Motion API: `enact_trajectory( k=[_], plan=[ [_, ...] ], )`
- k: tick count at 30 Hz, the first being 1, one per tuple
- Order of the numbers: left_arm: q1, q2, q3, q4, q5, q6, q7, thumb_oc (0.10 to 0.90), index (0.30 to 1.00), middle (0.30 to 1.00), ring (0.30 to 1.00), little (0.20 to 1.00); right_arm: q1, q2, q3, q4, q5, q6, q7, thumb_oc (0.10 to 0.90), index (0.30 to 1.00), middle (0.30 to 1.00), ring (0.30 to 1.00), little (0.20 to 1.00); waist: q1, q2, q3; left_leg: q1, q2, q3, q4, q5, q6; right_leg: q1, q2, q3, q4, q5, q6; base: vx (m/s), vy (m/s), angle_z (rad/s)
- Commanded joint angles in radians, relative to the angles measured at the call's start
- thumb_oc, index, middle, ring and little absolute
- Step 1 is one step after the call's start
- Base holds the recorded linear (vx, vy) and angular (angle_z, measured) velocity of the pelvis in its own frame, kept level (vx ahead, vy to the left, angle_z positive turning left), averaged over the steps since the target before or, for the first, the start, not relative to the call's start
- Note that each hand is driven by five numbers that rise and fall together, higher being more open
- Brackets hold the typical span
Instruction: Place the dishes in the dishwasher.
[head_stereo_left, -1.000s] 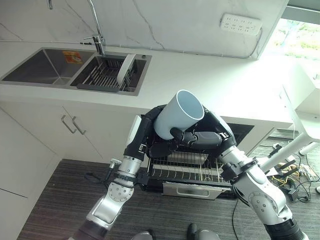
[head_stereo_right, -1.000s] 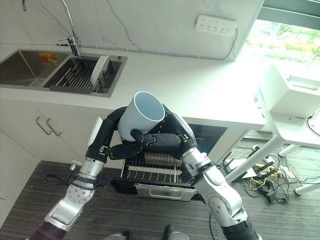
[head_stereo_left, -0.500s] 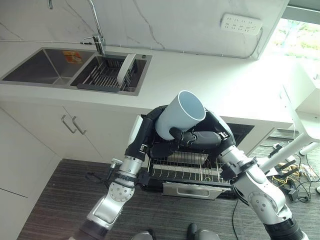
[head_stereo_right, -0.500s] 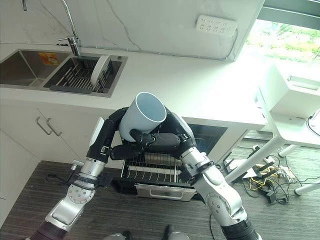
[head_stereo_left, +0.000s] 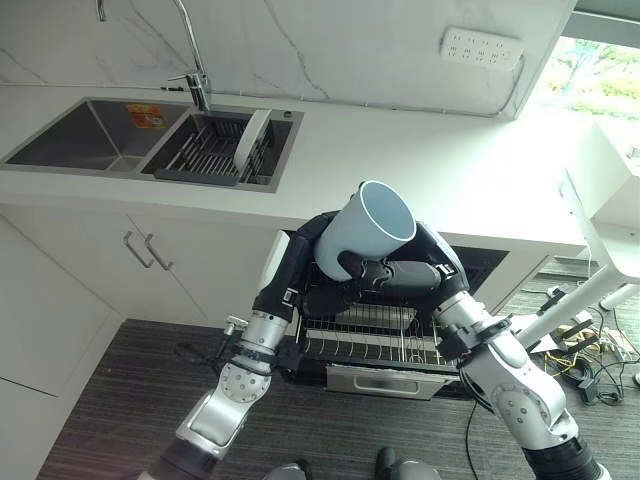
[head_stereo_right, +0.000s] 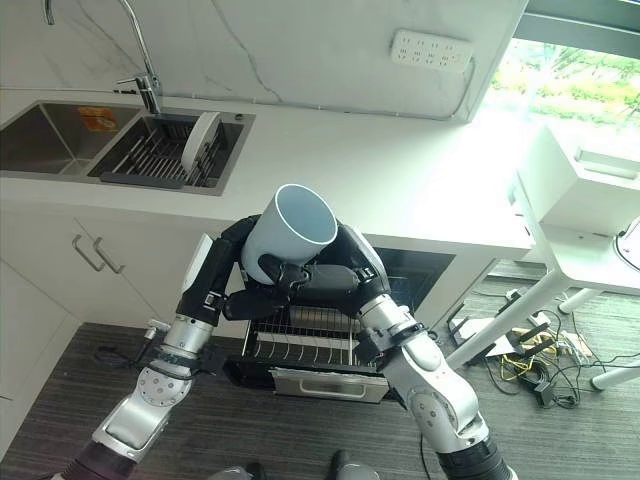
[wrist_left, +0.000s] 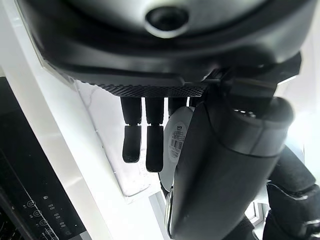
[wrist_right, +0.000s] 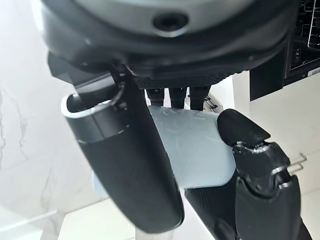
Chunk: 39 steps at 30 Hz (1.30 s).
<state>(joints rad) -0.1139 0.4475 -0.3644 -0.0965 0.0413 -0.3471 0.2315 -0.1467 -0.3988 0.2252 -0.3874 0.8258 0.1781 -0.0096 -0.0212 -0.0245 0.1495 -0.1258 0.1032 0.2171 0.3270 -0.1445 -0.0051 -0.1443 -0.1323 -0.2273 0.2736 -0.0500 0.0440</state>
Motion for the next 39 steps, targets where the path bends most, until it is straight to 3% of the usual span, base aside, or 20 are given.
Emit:
enact_trajectory(
  k=[1, 14, 15, 16, 26, 31, 39],
  plan=[
    [-0.130, -0.010, -0.100, -0.084, 0.007, -0.079, -0.024, 0.400, 0.300, 0.300, 0.300, 0.300, -0.133, 0.063, -0.020, -0.115, 0.042, -0.155, 0.038, 0.400, 0.300, 0.300, 0.300, 0.300, 0.012, -0.008, -0.064, 0.051, 0.034, -0.065, -0.027, -0.123, -0.044, 0.054, -0.052, 0.037, 0.026, -0.134, 0.107, 0.00, 0.000, 0.00],
    [-0.110, -0.008, -0.098, -0.077, -0.028, -0.054, -0.045, 0.400, 0.300, 0.300, 0.300, 0.300, -0.119, 0.056, -0.036, -0.121, 0.012, -0.185, 0.020, 0.400, 0.300, 0.300, 0.300, 0.300, 0.011, -0.006, -0.063, 0.051, 0.035, -0.063, -0.027, -0.123, -0.043, 0.053, -0.051, 0.039, 0.026, -0.134, 0.106, 0.00, 0.000, 0.00],
    [-0.102, -0.009, -0.093, -0.076, -0.030, -0.049, -0.044, 0.502, 0.453, 0.453, 0.453, 0.453, -0.116, 0.055, -0.041, -0.121, 0.007, -0.189, 0.019, 0.400, 0.300, 0.300, 0.300, 0.300, 0.011, -0.005, -0.062, 0.050, 0.034, -0.063, -0.027, -0.123, -0.042, 0.053, -0.050, 0.040, 0.026, -0.134, 0.106, 0.00, 0.000, 0.00],
    [-0.087, -0.008, -0.085, -0.070, -0.031, -0.043, -0.038, 0.800, 0.900, 0.900, 0.900, 0.900, -0.109, 0.052, -0.049, -0.122, 0.005, -0.195, 0.019, 0.400, 0.300, 0.300, 0.300, 0.300, 0.011, -0.005, -0.061, 0.050, 0.035, -0.061, -0.027, -0.123, -0.042, 0.052, -0.049, 0.041, 0.026, -0.134, 0.105, 0.00, 0.000, 0.00],
    [0.067, 0.018, 0.118, 0.073, -0.104, -0.005, 0.106, 0.800, 0.900, 0.900, 0.900, 0.900, -0.035, 0.020, -0.144, -0.105, 0.005, -0.280, 0.023, 0.400, 0.300, 0.300, 0.300, 0.300, 0.026, 0.004, -0.056, 0.050, 0.039, -0.061, -0.027, -0.116, -0.048, 0.053, -0.047, 0.040, 0.026, -0.135, 0.096, 0.00, 0.000, 0.00],
    [0.115, -0.009, 0.257, 0.143, -0.195, -0.012, 0.207, 0.800, 0.900, 0.900, 0.900, 0.900, -0.021, 0.018, -0.188, -0.089, -0.001, -0.292, 0.014, 0.400, 0.300, 0.300, 0.300, 0.300, 0.036, 0.004, -0.062, 0.049, 0.040, -0.069, -0.027, -0.111, -0.053, 0.058, -0.050, 0.031, 0.026, -0.138, 0.091, 0.00, 0.000, 0.00],
    [0.120, -0.041, 0.339, 0.190, -0.228, -0.038, 0.269, 0.800, 0.900, 0.900, 0.900, 0.900, -0.029, 0.023, -0.217, -0.087, -0.011, -0.279, -0.012, 0.400, 0.300, 0.300, 0.300, 0.300, 0.036, 0.003, -0.070, 0.047, 0.040, -0.075, -0.027, -0.108, -0.056, 0.060, -0.048, 0.031, 0.026, -0.144, 0.085, 0.00, 0.000, 0.00]
  ],
)
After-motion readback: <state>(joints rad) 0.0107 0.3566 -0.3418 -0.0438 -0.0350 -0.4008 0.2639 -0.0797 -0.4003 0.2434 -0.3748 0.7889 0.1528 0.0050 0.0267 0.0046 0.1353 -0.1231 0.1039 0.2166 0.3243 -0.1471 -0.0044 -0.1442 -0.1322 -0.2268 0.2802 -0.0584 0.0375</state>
